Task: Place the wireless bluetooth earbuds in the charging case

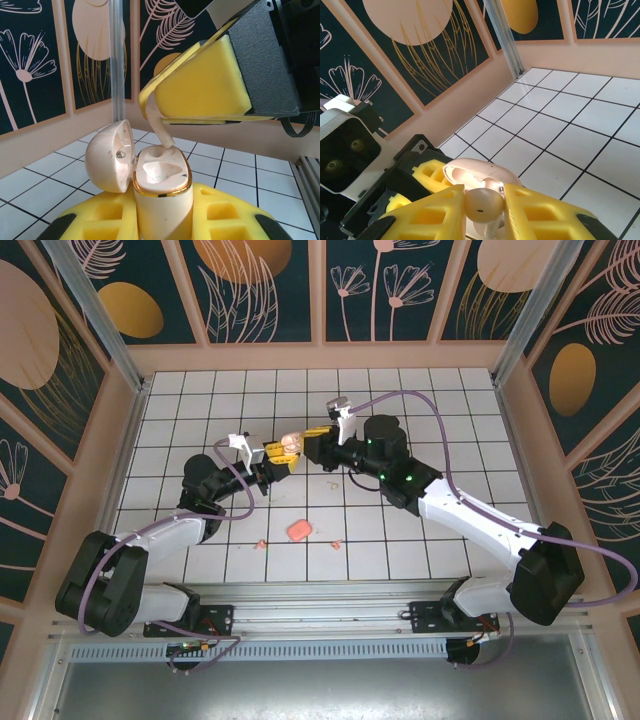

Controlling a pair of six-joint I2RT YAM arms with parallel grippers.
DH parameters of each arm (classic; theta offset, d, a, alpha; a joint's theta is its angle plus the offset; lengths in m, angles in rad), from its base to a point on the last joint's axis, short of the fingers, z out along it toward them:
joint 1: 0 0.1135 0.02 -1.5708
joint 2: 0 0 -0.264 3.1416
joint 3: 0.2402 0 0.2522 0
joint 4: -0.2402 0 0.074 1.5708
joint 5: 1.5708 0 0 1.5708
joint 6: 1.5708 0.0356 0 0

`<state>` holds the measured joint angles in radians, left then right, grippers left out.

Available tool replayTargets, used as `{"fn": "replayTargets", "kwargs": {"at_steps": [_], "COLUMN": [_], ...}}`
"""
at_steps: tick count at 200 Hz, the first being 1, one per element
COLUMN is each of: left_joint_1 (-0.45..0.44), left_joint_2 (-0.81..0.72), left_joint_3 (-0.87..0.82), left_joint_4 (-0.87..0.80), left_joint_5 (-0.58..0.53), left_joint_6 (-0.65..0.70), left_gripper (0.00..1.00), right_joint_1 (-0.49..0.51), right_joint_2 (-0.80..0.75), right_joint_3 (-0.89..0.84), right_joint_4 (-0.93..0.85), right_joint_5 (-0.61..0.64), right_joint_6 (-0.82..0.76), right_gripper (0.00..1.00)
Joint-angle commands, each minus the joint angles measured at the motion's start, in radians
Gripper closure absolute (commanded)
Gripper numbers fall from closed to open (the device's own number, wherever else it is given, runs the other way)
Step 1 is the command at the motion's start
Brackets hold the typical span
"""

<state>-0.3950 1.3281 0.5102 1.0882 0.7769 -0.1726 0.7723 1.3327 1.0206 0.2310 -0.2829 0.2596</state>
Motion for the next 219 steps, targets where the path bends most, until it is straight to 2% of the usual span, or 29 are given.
{"fn": "replayTargets", "kwargs": {"at_steps": [1, 125, 174, 202, 219], "left_joint_1": [-0.005, -0.006, -0.005, -0.005, -0.005], "left_joint_2": [-0.038, -0.044, -0.085, -0.126, -0.133], "left_joint_3": [0.007, 0.007, -0.01, -0.023, -0.037], "left_joint_4": [0.072, 0.071, -0.073, -0.18, -0.191], "left_joint_5": [-0.016, -0.003, -0.049, -0.043, -0.028], "left_joint_6": [0.014, 0.027, 0.169, 0.285, 0.331], "left_gripper": [0.84, 0.84, 0.85, 0.85, 0.85], "right_joint_1": [0.013, 0.019, -0.033, -0.074, -0.093], "right_joint_2": [0.003, 0.002, -0.055, -0.089, -0.099], "right_joint_3": [0.008, 0.001, 0.016, 0.013, 0.003], "right_joint_4": [-0.069, -0.066, -0.097, -0.205, -0.294], "right_joint_5": [-0.025, -0.029, -0.046, -0.073, -0.067], "right_joint_6": [-0.028, -0.054, 0.022, 0.08, 0.102], "right_gripper": [0.76, 0.76, 0.75, 0.75, 0.75]}}
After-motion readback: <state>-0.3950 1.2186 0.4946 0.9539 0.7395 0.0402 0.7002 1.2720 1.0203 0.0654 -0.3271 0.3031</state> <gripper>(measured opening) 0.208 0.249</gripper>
